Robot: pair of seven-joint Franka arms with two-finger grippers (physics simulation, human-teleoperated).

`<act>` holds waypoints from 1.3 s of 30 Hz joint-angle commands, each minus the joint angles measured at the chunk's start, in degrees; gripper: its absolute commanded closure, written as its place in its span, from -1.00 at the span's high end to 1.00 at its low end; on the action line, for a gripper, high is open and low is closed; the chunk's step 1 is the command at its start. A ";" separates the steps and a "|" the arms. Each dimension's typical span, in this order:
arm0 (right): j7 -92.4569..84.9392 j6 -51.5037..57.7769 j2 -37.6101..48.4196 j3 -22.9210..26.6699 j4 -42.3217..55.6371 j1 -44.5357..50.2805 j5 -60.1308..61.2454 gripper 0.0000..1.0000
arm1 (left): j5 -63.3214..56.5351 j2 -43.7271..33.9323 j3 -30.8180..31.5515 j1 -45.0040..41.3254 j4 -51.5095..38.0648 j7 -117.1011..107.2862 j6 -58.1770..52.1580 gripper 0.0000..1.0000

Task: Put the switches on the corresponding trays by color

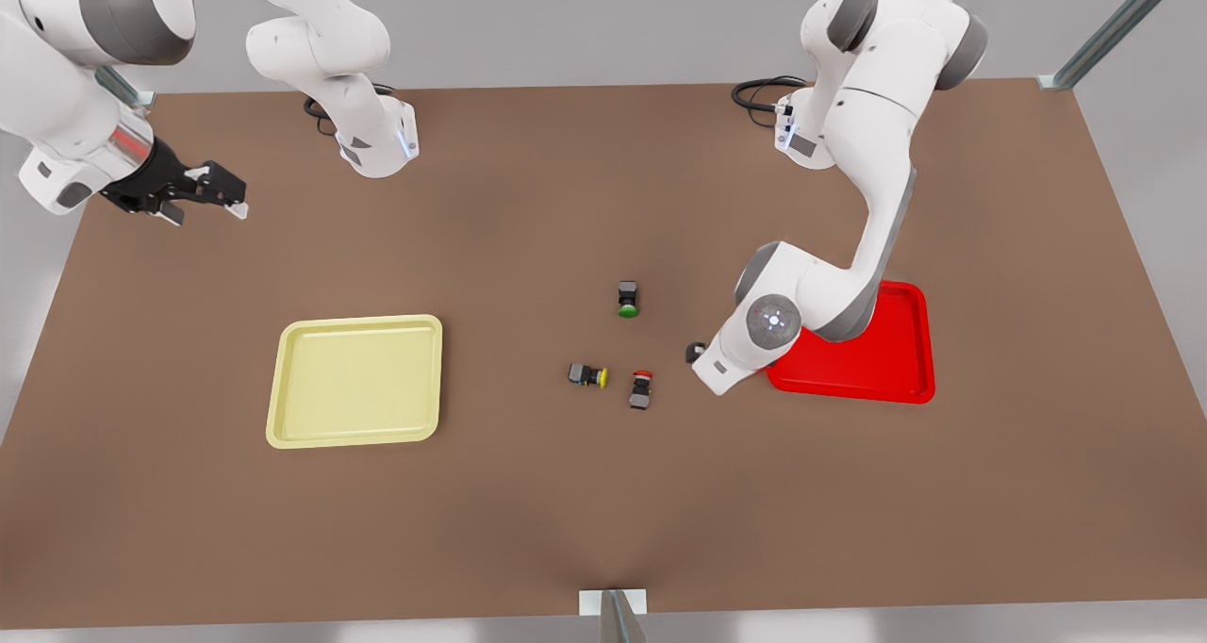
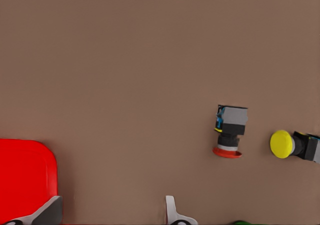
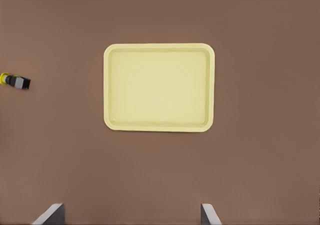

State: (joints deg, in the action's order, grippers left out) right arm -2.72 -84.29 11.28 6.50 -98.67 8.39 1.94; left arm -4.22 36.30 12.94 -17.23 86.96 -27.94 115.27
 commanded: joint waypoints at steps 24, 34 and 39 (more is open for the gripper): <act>-58.45 -23.03 -34.30 -13.27 15.44 0.40 -1.33 1.00 | -14.85 24.16 4.64 -8.52 -24.91 -10.65 2.50 0.94; -46.77 -23.11 -38.70 -18.46 20.36 4.35 -1.59 1.00 | -16.08 25.40 6.31 -7.11 -24.65 -10.38 2.41 0.46; -38.94 -24.79 -38.70 -18.54 19.04 8.48 -0.28 1.00 | -18.72 25.57 7.28 -7.20 -25.70 -7.31 4.08 0.49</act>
State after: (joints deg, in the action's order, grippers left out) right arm -41.66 -109.37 -27.45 -12.04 -79.97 17.19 2.56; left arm -21.85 61.88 20.22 -24.43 61.26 -35.02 119.45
